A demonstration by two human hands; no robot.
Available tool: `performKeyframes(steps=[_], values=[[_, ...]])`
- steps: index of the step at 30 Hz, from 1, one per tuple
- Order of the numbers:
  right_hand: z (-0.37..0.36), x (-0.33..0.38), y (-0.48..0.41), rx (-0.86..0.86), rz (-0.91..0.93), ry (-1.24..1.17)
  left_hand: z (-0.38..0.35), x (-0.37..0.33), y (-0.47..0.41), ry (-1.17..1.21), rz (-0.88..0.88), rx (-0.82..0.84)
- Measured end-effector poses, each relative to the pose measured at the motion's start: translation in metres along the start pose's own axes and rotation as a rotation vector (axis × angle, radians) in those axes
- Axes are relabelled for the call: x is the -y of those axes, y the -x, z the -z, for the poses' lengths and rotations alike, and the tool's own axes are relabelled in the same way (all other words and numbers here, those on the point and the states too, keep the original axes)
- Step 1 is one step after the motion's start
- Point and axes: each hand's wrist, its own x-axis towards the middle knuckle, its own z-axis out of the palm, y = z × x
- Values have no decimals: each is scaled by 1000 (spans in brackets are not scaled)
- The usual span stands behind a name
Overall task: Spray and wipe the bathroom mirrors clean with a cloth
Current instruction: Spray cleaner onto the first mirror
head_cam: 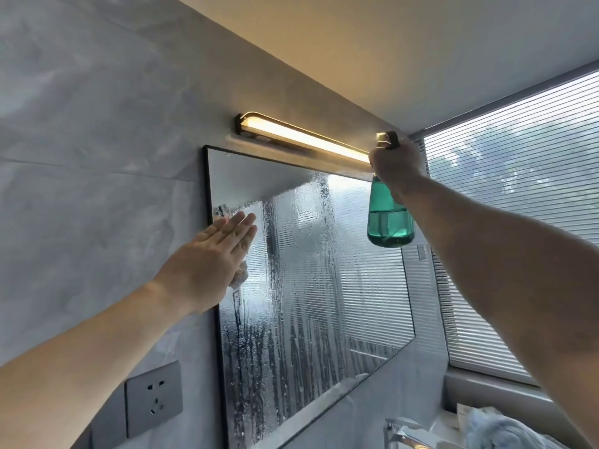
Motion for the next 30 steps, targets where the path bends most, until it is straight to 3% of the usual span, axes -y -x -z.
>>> performKeyframes(steps=[6,12,19,25,30], values=[[8,1,-10,-22,45,173,7,3,-9,-15,-7,-21],[15,-14,-3,-38,-20,193,7,0,-2,15,-12,11],[20,-36,31,-21,35,283,8,-22,24,33,25,10],[32,-45,59,27,-70,48,9,-35,36,41,-14,55],[32,-25,70,83,-55,-157,15,-31,32,62,-13,24]])
